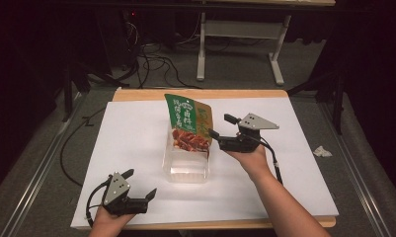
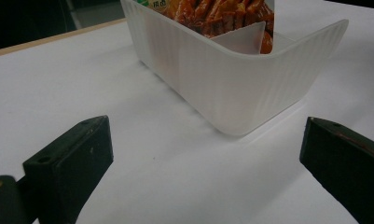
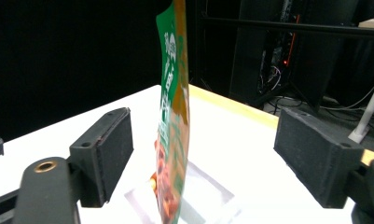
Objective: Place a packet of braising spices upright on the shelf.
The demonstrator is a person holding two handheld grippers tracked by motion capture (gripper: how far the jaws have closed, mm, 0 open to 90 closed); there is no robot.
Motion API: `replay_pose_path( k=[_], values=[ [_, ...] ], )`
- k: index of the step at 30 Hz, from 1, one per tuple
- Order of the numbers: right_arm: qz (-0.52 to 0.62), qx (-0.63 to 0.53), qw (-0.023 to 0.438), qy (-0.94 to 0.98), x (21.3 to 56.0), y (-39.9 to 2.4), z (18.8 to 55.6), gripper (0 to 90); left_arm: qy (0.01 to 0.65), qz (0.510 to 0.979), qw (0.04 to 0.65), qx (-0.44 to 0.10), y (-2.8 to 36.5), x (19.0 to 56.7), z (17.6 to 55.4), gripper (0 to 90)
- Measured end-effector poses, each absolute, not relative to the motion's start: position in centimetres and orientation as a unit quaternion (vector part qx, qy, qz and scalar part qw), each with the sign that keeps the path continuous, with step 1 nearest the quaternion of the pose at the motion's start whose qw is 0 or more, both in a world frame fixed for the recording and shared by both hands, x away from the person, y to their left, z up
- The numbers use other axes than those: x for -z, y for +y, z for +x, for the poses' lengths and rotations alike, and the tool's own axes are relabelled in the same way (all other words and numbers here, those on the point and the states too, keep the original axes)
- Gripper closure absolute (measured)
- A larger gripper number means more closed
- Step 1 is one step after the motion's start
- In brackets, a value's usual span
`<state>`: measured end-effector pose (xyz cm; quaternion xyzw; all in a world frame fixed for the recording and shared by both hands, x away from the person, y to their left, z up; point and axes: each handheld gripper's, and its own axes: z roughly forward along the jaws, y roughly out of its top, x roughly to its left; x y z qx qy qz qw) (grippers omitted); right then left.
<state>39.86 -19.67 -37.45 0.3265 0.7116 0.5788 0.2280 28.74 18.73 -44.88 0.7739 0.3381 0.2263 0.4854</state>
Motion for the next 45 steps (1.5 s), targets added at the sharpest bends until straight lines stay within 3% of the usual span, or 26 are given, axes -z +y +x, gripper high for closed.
replay_pose_path(
  k=[14, 27, 45],
  values=[
    [0.368, -0.548, 0.265, 0.703, 38.4, -26.5, 35.9, 17.6, 0.339, 0.777, 0.481, -0.225, 18.6, 45.0, 28.8, 2.9],
    [0.438, -0.493, 0.3, 0.689, 43.1, -35.0, 28.4, 14.1, 0.344, 0.779, 0.476, -0.22, 18.6, 45.3, 29.0, 3.0],
    [0.465, -0.486, 0.286, 0.682, 44.5, -34.9, 29.7, 12.1, 0.358, 0.779, 0.464, -0.222, 18.4, 45.6, 29.7, 2.9]
  ],
)
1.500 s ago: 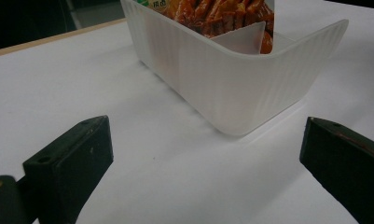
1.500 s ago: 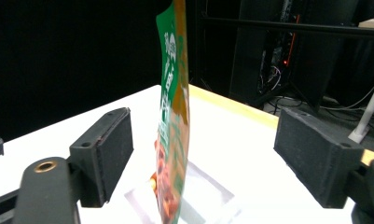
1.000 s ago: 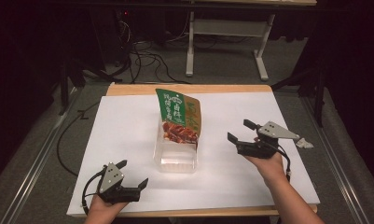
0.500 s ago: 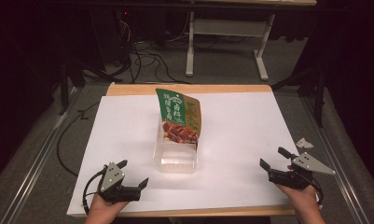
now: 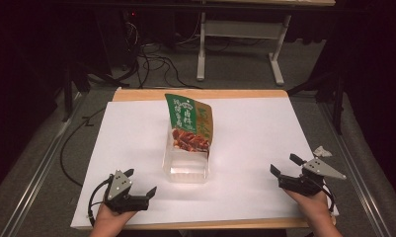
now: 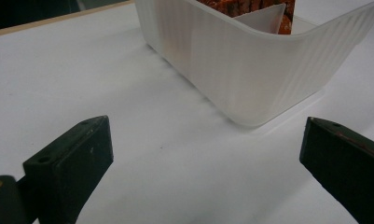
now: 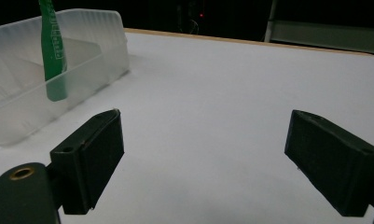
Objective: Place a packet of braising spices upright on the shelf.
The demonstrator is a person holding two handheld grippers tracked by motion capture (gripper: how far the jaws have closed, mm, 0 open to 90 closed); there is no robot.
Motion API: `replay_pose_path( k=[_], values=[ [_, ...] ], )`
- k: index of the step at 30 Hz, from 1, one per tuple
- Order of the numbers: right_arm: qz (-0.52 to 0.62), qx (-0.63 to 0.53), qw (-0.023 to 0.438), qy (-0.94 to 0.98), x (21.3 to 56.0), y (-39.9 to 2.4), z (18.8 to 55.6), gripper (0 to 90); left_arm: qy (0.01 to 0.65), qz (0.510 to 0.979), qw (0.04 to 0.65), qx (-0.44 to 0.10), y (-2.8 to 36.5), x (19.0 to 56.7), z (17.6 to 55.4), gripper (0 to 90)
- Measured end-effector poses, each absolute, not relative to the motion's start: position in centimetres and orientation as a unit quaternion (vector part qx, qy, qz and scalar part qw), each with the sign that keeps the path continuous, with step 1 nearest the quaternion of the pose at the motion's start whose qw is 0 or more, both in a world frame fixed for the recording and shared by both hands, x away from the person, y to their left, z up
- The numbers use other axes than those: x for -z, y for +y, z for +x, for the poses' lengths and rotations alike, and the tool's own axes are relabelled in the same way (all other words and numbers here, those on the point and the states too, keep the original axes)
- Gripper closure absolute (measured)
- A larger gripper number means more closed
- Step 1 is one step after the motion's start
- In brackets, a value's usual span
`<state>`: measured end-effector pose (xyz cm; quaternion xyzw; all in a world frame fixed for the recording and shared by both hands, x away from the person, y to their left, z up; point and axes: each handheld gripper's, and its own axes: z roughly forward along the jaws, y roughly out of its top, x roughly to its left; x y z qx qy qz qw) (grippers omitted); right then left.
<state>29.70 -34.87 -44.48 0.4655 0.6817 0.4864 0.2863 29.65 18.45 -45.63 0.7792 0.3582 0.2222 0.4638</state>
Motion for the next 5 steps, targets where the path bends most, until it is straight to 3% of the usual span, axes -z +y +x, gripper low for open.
replay_pose_path(
  k=[5],
  values=[
    [0.47, -0.484, 0.281, 0.683, 44.78, -35.13, 29.89, 14.6, 0.353, 0.782, 0.462, -0.225, 18.19, 45.53, 29.44, 3.0]
  ],
)
